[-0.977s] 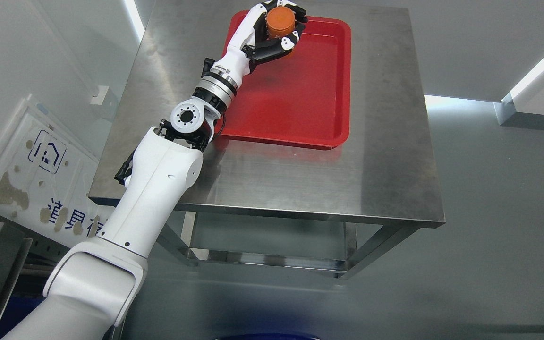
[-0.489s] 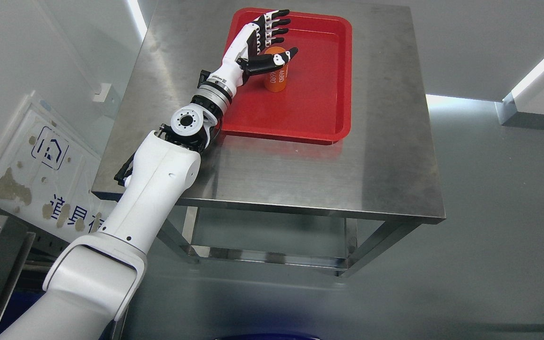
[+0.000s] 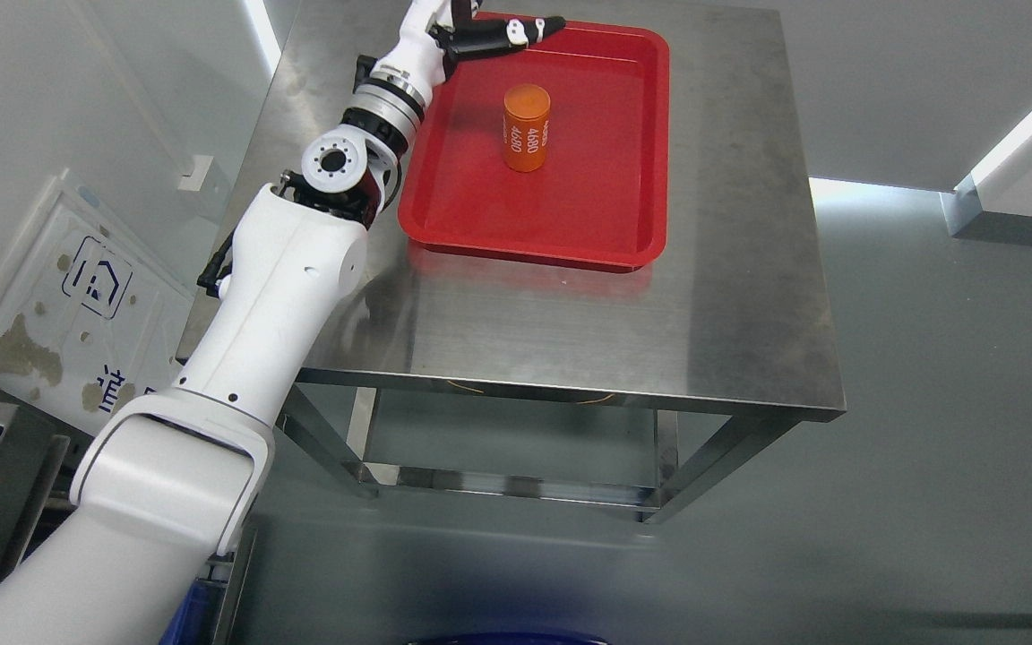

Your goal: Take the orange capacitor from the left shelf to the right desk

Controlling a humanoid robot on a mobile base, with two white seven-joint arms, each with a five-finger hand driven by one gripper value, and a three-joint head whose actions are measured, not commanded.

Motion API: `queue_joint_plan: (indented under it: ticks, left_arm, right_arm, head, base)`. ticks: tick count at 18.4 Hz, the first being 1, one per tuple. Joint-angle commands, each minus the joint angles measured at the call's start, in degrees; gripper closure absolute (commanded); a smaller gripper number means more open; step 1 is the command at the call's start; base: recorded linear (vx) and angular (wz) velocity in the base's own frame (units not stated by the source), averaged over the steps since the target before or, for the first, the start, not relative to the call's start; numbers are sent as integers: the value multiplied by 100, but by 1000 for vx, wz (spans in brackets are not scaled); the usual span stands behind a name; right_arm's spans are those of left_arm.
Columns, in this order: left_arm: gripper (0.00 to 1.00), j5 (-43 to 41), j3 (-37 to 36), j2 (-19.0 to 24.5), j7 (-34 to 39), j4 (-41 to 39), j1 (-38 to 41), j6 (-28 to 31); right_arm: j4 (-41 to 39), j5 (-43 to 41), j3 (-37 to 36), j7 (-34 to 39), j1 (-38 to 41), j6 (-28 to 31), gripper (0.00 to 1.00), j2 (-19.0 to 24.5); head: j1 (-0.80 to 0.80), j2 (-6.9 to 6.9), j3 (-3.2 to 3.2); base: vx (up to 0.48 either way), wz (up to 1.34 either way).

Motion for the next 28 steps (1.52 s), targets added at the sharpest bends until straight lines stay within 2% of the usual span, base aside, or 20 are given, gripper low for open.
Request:
queue_joint_plan:
  ticks: [1, 3, 6, 9, 11, 13, 17, 28]
  left_arm:
    - [0, 4, 1213, 100, -43, 58, -431, 13]
    - [0, 4, 1311, 385, -61, -65, -64, 31]
    - [0, 4, 1329, 773, -131, -616, 971, 31]
    - [0, 4, 1556, 651, -122, -1618, 2168, 31]
    - [0, 4, 1723, 449, -52, -2250, 2609, 31]
    - [0, 4, 1890, 317, 53, -2874, 2812, 75]
    - [0, 4, 2102, 255, 396, -3896, 2988, 575]
    - [0, -5, 2093, 246, 300, -4249, 3902, 585]
  right_arm:
    - [-132, 0, -70, -2, 193, -1, 0, -100]
    - [-132, 0, -70, -2, 193, -1, 0, -100]
    - [-132, 0, -62, -2, 193, -1, 0, -100]
    - [-132, 0, -70, -2, 193, -1, 0, -100]
    - [-132, 0, -70, -2, 193, -1, 0, -100]
    - [-132, 0, -70, -2, 193, -1, 0, -100]
    - [-132, 0, -70, -2, 193, -1, 0, -100]
    - [-132, 0, -70, -2, 193, -1, 0, -100]
  head:
    - [0, 0, 0]
    - [0, 0, 0]
    - [0, 0, 0]
    - [0, 0, 0]
    - [0, 0, 0]
    - [0, 0, 0]
    - [0, 0, 0]
    - [0, 0, 0]
  base:
    - [0, 0]
    - [0, 0]
    - [0, -4]
    - [0, -4]
    - [0, 0]
    - [0, 0]
    - [0, 0]
    - [0, 3]
